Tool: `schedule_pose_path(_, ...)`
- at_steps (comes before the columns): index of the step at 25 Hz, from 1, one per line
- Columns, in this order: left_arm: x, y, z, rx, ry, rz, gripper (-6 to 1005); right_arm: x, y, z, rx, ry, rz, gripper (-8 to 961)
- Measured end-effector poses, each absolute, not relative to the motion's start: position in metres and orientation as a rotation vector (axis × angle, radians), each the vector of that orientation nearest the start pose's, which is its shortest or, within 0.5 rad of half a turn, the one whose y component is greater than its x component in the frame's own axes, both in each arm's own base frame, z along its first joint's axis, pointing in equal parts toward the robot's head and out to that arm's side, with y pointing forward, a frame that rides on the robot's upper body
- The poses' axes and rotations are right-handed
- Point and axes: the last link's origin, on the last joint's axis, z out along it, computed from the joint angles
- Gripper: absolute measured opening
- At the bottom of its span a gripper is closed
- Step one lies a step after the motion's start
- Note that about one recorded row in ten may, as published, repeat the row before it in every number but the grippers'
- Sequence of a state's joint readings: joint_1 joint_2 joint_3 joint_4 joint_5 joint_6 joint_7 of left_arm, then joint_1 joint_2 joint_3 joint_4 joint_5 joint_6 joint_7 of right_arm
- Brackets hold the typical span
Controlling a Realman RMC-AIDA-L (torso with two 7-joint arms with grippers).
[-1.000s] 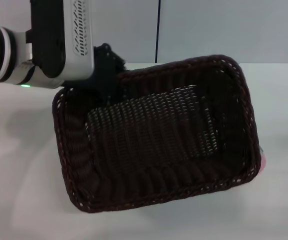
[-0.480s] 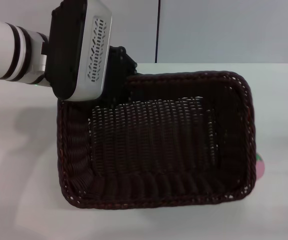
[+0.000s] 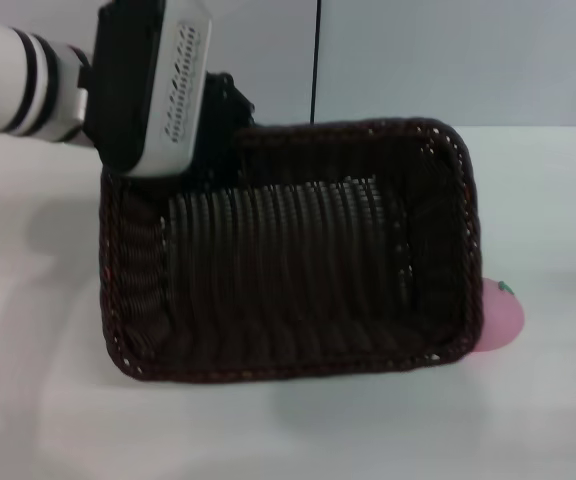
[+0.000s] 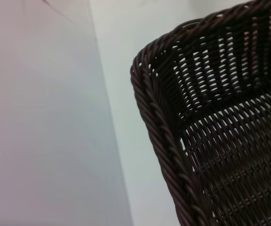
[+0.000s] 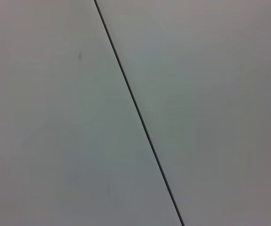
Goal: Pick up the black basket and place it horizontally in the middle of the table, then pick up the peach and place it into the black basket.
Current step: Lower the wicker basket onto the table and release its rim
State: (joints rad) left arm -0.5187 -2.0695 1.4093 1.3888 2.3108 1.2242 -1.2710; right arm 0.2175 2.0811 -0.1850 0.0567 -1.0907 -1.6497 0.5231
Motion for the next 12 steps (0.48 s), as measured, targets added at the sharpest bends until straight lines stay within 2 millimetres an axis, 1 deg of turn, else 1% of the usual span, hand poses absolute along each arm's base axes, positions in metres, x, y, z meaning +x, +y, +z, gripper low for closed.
schedule_pose_path(4,-0.149,0.386,0.012,-2.580,0.831,0.330,245,0.375,0.222,0.043,-1.199,0.635,1.027,796)
schedule_pose_path(8,-0.151,0.388,0.013,-2.584,0.852,0.359,249,0.375,0.223,0.043,-1.202,0.637,1.027,796)
schedule_pose_path(12,-0.157,0.384,0.010,-2.598,0.866,0.384,253,0.375,0.226,0.042,-1.211,0.641,1.027,796)
